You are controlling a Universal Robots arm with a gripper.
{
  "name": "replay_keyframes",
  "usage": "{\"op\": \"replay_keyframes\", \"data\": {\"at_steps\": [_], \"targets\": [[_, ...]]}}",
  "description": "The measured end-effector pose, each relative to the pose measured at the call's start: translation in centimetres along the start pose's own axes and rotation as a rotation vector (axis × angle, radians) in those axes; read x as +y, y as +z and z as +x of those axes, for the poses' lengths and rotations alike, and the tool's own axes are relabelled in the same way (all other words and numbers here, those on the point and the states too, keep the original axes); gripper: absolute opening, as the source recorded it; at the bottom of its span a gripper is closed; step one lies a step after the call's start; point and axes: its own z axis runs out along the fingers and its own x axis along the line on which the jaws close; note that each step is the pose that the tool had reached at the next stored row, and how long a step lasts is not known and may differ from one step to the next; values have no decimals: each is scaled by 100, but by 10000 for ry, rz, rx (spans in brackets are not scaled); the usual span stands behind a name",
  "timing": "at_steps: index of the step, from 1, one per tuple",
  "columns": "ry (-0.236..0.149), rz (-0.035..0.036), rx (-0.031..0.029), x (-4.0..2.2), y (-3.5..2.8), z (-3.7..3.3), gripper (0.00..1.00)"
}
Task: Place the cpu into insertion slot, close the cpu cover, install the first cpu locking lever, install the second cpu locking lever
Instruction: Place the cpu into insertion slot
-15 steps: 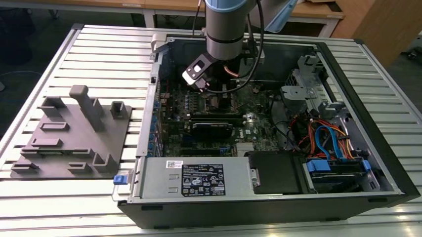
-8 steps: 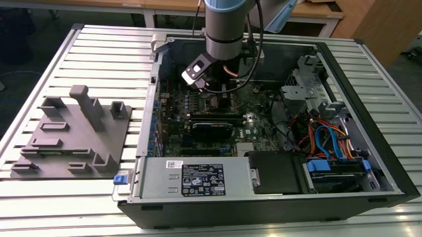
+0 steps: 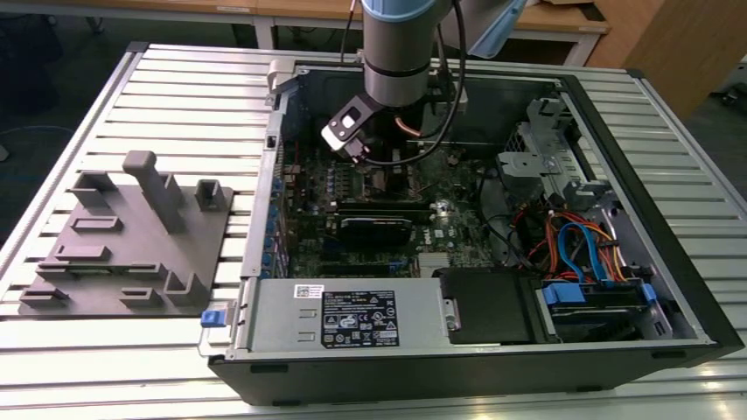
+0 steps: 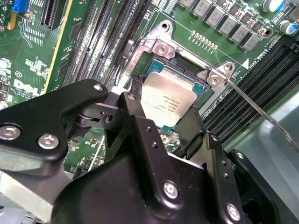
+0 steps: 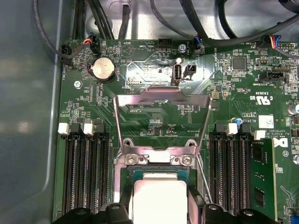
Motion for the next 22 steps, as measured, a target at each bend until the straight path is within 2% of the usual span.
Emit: {"op": "replay_keyframes", "data": {"at_steps": [6,22], "targets": [[4,0,71,-1,19,0,54],[5,-3,83,2,-6,2,54]]}}
